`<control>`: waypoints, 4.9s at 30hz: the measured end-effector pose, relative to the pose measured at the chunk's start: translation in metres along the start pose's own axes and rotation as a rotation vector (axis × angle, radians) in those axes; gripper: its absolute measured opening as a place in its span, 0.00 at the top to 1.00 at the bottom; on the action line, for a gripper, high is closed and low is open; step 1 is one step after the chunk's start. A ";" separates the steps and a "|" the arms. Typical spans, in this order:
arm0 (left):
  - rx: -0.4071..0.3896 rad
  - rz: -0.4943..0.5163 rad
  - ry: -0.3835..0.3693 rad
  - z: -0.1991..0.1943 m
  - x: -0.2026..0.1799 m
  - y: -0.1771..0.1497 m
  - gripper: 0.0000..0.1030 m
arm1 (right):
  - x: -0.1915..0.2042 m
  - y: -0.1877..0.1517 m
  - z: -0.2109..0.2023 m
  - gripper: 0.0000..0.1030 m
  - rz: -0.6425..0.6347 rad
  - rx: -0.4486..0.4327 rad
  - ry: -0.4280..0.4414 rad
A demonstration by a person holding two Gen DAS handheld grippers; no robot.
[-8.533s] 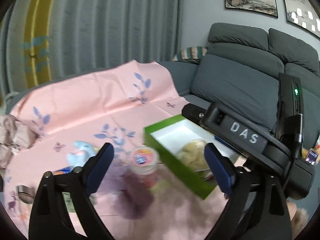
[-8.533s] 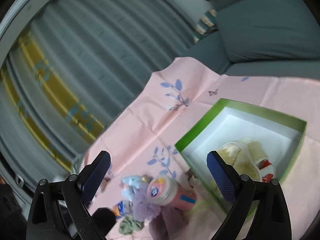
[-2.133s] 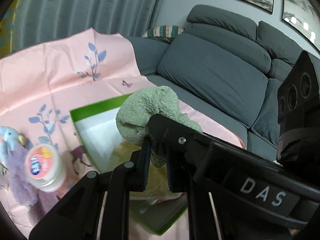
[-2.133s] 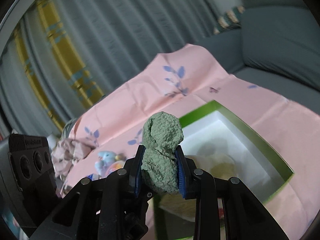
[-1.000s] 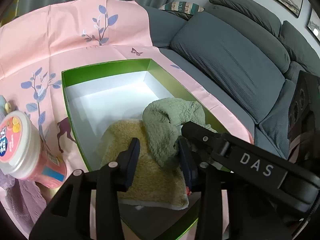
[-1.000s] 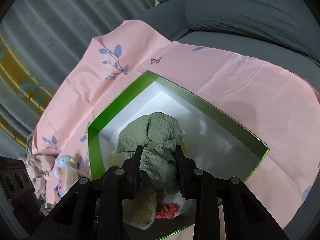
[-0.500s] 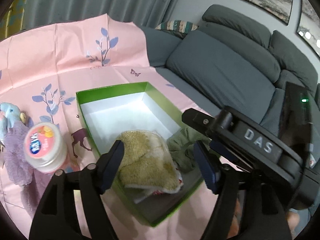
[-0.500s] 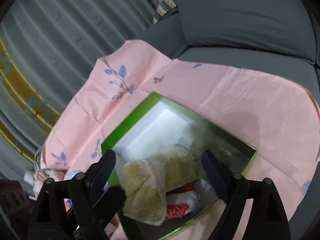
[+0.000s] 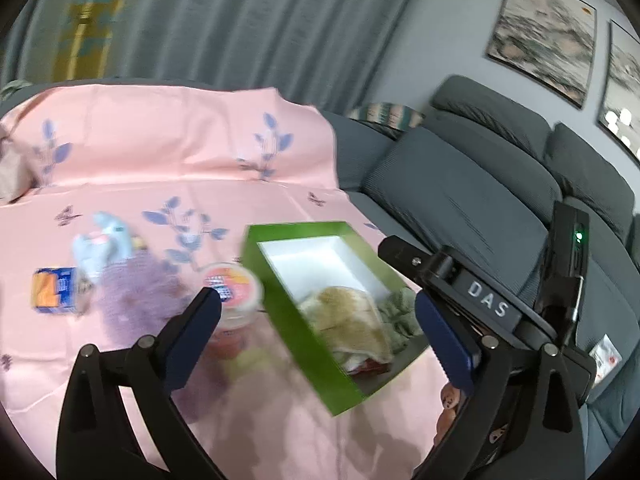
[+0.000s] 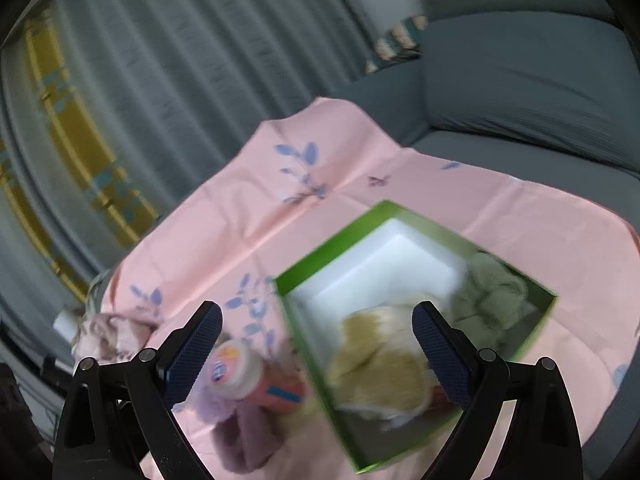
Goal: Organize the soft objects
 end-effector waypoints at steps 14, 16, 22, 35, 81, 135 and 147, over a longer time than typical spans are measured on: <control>-0.085 -0.104 0.194 -0.089 0.055 -0.002 0.05 | 0.076 -0.038 -0.009 0.06 -0.156 0.033 0.118; -0.083 -0.119 0.225 -0.099 0.063 -0.003 0.05 | 0.083 -0.042 -0.010 0.06 -0.171 0.045 0.128; -0.050 -0.159 0.372 -0.128 0.098 -0.019 0.05 | 0.106 -0.060 -0.009 0.07 -0.251 0.106 0.189; 0.066 -0.398 0.459 -0.138 0.176 -0.071 0.05 | 0.149 -0.112 0.010 0.07 -0.412 0.239 0.196; 0.119 -0.536 0.503 -0.152 0.205 -0.091 0.06 | 0.204 -0.202 0.017 0.92 -0.690 0.595 0.342; 0.304 -0.514 0.427 -0.086 0.199 -0.111 0.50 | 0.202 -0.189 0.071 0.33 -0.647 0.738 0.037; 0.345 -0.526 0.437 -0.076 0.204 -0.122 0.69 | 0.207 -0.206 0.090 0.28 -0.613 0.790 0.098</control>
Point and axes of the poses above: each gripper's, at about its wrist camera, not at the fingertips, and z roughly the way its jaws point, x to its left, y to its top, the point moved 3 cm from there along z, roughly the way its jaws point, and after that the axes turned 14 degrees about -y, right-handed, at the moved point
